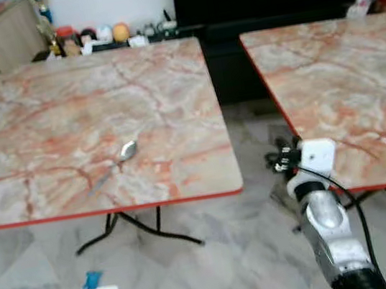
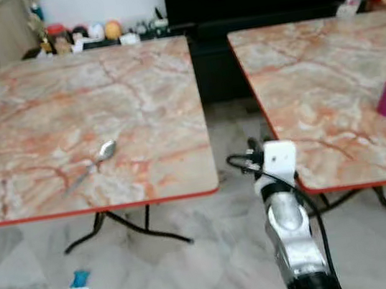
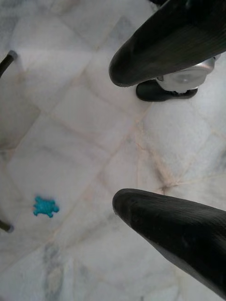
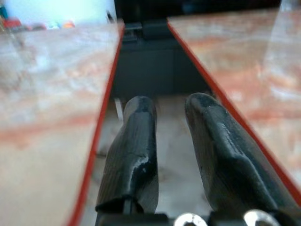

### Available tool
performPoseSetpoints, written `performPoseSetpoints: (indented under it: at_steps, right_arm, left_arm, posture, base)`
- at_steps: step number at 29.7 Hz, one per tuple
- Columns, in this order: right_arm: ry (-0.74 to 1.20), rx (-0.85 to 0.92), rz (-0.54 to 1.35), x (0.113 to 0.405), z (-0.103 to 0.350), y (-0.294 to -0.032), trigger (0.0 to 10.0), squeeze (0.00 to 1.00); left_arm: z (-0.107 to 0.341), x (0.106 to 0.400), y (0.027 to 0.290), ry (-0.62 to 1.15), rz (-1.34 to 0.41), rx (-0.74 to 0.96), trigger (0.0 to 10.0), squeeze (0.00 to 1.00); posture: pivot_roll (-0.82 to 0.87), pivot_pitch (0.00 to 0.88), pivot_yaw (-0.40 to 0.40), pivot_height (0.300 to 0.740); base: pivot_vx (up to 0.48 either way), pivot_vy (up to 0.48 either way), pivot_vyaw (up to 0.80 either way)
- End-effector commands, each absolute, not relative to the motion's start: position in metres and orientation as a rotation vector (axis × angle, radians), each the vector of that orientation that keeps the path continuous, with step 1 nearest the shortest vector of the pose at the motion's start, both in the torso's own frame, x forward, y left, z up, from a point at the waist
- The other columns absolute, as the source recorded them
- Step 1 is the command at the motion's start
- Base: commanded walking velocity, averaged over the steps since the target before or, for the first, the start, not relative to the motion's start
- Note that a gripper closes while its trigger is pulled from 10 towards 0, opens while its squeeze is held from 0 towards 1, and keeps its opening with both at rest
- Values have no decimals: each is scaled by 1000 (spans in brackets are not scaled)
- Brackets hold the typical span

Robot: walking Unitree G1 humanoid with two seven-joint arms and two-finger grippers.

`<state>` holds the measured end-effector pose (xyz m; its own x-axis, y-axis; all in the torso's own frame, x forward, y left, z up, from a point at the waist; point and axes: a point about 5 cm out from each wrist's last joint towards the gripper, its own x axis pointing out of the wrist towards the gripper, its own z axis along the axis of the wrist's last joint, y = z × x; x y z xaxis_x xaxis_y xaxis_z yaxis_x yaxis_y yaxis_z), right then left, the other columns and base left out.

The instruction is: Setting the table

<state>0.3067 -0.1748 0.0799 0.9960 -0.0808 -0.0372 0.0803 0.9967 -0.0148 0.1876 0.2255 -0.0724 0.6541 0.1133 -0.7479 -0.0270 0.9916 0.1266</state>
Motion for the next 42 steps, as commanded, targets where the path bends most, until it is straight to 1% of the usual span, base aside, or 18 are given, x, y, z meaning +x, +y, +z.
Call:
performPoseSetpoints:
  at_steps: [1, 4, 9, 13, 14, 15, 16, 19, 24, 29, 31, 42]
  right_arm:
    - [88, -23, -111, 302, 66, -185, 10000, 0]
    - [208, -40, -177, 289, 35, -197, 10000, 0]
    - [324, -26, -234, 275, 9, -205, 10000, 0]
    - [472, 42, -232, 257, -19, -202, 10000, 0]
    - [551, 35, -212, 246, -33, -199, 10000, 0]
    - [551, 35, -212, 246, -33, -199, 10000, 0]
    - [588, 39, -210, 240, -40, -197, 10000, 0]
    - [717, 87, -209, 216, -60, -193, 10000, 0]
    - [878, 75, -190, 183, -82, -188, 10000, 0]
    - [928, 95, -192, 170, -90, -182, 10000, 0]
    - [943, 76, -178, 166, -91, -181, 10000, 0]
    - [959, 72, -151, 159, -95, -176, 10000, 0]
  left_arm:
    - [-75, 186, 221, 865, 72, 101, 10000, 0]
    - [-75, 185, 222, 866, 74, 102, 10000, 0]
    - [-74, 185, 223, 865, 75, 105, 10000, 0]
    - [-74, 186, 223, 864, 72, 108, 10000, 0]
    - [-74, 187, 222, 861, 71, 108, 10000, 0]
    - [-74, 187, 222, 861, 71, 108, 10000, 0]
    - [-74, 187, 222, 859, 70, 108, 10000, 0]
    - [-73, 188, 221, 855, 71, 107, 10000, 0]
    - [-73, 189, 222, 853, 77, 102, 10000, 0]
    - [-72, 189, 223, 849, 79, 101, 10000, 0]
    - [-72, 189, 222, 849, 77, 101, 10000, 0]
    - [-72, 191, 221, 845, 66, 103, 10000, 0]
  posture:
    - [71, 0, 27, 740]
    - [76, 0, 26, 740]
    - [73, 0, 29, 740]
    - [73, 0, 32, 740]
    - [71, 0, 32, 740]
    - [71, 0, 32, 740]
    - [71, 0, 32, 740]
    - [74, 0, 33, 740]
    - [84, 0, 30, 740]
    - [78, 0, 34, 740]
    - [77, 0, 36, 740]
    - [77, 0, 39, 740]
  base:
    - [0, 0, 0]
    - [0, 0, 0]
    - [0, 0, 0]
    - [0, 0, 0]
    - [0, 0, 0]
    - [0, 0, 0]
    - [0, 0, 0]
    - [0, 0, 0]
    - [0, 0, 0]
    - [0, 178, 0]
    - [0, 302, 0]
    - [0, 303, 0]
